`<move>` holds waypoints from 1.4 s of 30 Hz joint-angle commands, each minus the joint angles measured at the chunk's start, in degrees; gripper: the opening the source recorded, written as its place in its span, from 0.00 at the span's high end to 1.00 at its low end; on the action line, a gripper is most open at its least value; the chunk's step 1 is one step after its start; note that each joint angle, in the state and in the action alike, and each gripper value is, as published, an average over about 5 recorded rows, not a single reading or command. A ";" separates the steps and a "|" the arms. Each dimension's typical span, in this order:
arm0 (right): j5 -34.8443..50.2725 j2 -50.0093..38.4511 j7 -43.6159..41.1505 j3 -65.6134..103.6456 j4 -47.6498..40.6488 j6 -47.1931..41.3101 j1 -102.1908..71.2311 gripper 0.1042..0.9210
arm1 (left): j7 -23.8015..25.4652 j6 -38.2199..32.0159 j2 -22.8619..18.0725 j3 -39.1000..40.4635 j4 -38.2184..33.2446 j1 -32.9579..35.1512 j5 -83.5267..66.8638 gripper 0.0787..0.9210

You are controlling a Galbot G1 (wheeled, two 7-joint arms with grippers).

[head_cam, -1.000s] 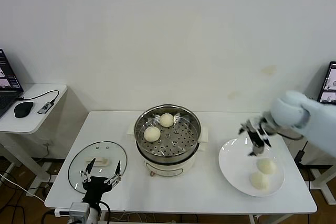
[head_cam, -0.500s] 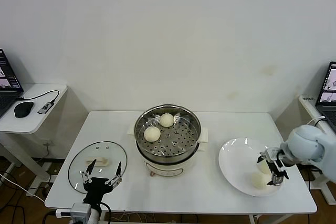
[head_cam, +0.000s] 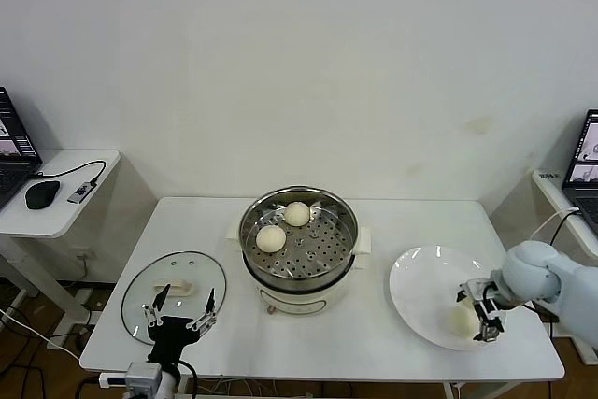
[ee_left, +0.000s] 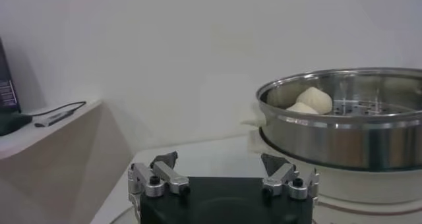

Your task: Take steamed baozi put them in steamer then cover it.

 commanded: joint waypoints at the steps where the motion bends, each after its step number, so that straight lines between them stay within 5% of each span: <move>1: -1.31 2.44 0.67 1.36 -2.58 -0.16 -2.59 0.13 | -0.11 -0.05 0.00 0.03 -0.09 -0.02 0.20 0.12; 9: -1.72 2.86 0.36 1.08 -3.06 -0.67 -1.94 0.19 | -0.12 -0.06 -0.01 -0.19 0.13 -0.19 0.10 0.12; 23: 1.98 2.42 -0.51 -0.47 -0.83 -1.39 6.35 0.44 | -0.14 -0.08 0.15 -0.41 -0.08 -0.23 -0.05 0.12; 32: 12.64 5.91 -2.58 -14.77 -2.64 -1.43 35.25 0.45 | -0.09 -0.01 0.35 -0.34 -0.55 -0.58 -0.27 0.12; 42: 21.18 21.65 -2.71 -25.09 -5.65 -2.40 55.71 0.44 | -0.07 -0.10 0.38 -0.96 -0.59 -0.75 -0.85 0.12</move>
